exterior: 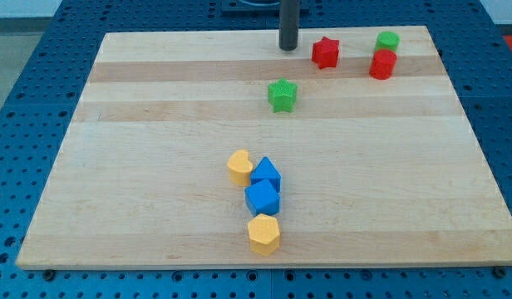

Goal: Move the red star to the left side of the green circle

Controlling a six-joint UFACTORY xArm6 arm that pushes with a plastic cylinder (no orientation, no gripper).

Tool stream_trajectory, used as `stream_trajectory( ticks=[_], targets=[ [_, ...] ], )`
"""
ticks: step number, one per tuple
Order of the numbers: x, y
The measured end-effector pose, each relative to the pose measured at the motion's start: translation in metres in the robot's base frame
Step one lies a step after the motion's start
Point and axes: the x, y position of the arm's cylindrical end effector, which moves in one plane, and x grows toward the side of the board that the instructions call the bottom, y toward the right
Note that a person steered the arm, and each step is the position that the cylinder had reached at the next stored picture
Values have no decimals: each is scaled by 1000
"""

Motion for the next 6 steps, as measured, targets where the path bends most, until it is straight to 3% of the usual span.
stream_trajectory(
  ticks=[4, 6],
  targets=[
    [10, 133],
    [10, 116]
  ],
)
